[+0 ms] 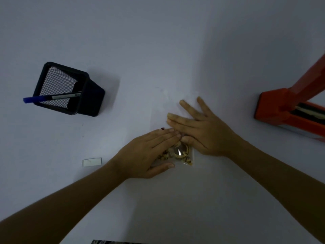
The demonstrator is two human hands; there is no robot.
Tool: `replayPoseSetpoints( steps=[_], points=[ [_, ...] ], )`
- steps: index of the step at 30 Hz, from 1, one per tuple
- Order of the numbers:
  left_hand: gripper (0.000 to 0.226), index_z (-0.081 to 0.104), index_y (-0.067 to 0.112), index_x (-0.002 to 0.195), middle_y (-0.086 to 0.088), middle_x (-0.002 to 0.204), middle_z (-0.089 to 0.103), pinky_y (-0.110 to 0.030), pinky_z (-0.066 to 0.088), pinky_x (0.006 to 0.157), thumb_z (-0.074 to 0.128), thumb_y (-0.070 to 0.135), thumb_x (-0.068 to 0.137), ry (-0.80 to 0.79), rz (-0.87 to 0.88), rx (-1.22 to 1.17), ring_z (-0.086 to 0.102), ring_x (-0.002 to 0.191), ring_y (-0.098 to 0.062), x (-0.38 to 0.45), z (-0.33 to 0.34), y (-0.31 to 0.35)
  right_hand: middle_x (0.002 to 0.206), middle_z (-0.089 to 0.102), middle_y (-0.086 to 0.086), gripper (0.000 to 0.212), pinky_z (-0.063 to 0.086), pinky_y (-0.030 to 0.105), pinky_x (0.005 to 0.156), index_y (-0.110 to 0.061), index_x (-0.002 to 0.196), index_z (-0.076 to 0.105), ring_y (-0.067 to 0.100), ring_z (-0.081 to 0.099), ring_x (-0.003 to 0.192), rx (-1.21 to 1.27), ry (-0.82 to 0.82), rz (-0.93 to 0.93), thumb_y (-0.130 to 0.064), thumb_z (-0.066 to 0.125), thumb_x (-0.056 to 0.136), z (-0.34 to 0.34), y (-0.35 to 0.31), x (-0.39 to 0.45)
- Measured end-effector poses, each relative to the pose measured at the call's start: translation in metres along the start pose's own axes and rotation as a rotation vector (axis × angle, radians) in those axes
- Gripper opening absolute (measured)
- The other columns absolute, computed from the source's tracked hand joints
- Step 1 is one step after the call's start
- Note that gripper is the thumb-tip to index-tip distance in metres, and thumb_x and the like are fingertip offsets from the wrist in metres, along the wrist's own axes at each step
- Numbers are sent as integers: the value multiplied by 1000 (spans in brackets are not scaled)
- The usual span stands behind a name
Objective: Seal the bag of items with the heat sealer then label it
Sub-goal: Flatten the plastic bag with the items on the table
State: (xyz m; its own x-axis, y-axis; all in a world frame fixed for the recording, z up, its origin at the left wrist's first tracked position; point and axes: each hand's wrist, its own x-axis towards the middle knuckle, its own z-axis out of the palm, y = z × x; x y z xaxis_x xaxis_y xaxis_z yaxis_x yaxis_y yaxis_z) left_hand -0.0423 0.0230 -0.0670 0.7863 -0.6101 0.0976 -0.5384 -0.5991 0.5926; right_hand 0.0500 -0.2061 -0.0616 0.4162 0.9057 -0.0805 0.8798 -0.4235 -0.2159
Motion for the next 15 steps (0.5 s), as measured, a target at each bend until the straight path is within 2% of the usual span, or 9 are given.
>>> replayPoseSetpoints(
  steps=[6,15],
  points=[
    [67,42,1,140,-11,148,42,-36,34,114,54,46,92,4,-9,-21,35,140,-18,-1,0,-1,154,35,-5,48,11,65,115,-23,148,36,36,21,147,-103,-36,-51,-40,23,105,-6,28,9],
    [63,41,2,141,-10,150,39,-34,31,116,49,44,95,-16,-4,-10,32,142,-17,-1,1,-2,157,32,-4,54,7,65,115,-20,150,31,32,14,149,-73,-23,232,-42,12,105,-17,50,24]
  ],
)
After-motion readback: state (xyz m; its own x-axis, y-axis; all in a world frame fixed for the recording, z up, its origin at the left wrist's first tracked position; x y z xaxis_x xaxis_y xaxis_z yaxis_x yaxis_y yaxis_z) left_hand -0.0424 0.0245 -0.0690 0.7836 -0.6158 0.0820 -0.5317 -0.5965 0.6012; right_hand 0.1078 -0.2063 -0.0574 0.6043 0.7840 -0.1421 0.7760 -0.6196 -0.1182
